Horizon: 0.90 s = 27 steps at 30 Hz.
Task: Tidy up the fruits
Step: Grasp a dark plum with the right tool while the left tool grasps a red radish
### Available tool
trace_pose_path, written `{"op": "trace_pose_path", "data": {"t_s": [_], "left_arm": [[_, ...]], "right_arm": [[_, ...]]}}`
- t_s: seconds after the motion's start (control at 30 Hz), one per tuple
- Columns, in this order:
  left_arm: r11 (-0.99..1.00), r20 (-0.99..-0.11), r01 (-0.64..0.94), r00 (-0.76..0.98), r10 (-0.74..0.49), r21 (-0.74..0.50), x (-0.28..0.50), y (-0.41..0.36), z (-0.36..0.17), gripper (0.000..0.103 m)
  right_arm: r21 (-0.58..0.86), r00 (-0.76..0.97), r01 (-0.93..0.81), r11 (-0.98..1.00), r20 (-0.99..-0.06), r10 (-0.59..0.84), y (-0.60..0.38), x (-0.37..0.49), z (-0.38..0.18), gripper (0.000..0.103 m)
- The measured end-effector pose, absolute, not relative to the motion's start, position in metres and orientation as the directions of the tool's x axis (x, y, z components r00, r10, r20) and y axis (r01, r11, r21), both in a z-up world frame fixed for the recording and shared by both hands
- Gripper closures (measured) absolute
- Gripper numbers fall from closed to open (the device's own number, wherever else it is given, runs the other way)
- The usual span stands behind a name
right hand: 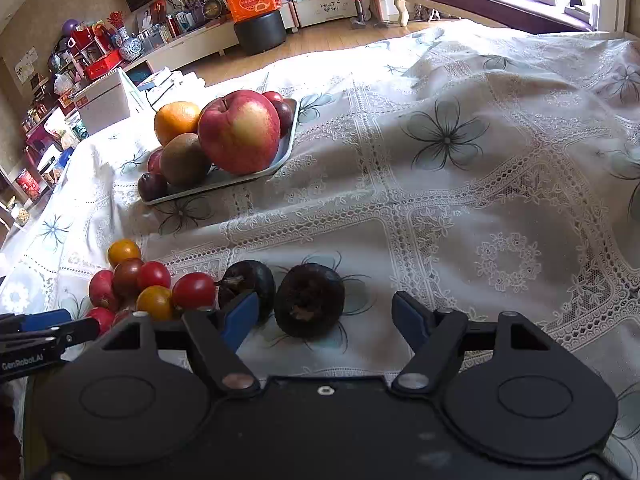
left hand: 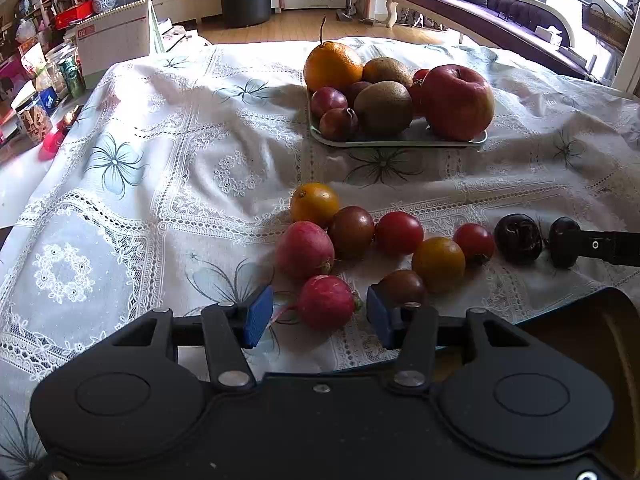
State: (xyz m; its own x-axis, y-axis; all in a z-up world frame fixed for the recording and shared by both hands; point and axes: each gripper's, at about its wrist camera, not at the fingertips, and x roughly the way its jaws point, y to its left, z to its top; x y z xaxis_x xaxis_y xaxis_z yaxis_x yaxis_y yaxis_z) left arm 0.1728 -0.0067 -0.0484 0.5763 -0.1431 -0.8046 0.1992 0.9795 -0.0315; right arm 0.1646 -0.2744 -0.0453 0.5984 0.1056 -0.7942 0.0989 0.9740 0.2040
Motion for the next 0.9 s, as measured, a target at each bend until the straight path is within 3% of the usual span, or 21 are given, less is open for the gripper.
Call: {"op": "trace_pose_path", "data": {"t_s": [0.33,0.5,0.63,0.9], "left_arm": [[0.977,-0.818,0.209,0.554,-0.154,-0.043,0.184,-0.008,-0.068,0.046],[0.959,-0.775,0.255,0.579,-0.254,-0.124,0.179,0.004,-0.075,0.057],[0.957,-0.764,0.240,0.582,-0.277,-0.164,0.178,0.010,-0.073,0.058],[0.960,-0.758,0.263,0.605,-0.242,-0.096,0.175,-0.001,-0.076,0.058]], "right_arm": [[0.203,0.594,0.109,0.973,-0.798,0.100,-0.275,0.166,-0.047,0.026],[0.209,0.599,0.114,0.971,-0.794,0.101,-0.276,0.164,-0.047,0.026],[0.214,0.599,0.118,0.970,-0.794,0.103,-0.276,0.165,-0.048,0.026],[0.178,0.574,0.119,0.977,-0.815,0.079,-0.271,0.172,-0.050,0.030]]}}
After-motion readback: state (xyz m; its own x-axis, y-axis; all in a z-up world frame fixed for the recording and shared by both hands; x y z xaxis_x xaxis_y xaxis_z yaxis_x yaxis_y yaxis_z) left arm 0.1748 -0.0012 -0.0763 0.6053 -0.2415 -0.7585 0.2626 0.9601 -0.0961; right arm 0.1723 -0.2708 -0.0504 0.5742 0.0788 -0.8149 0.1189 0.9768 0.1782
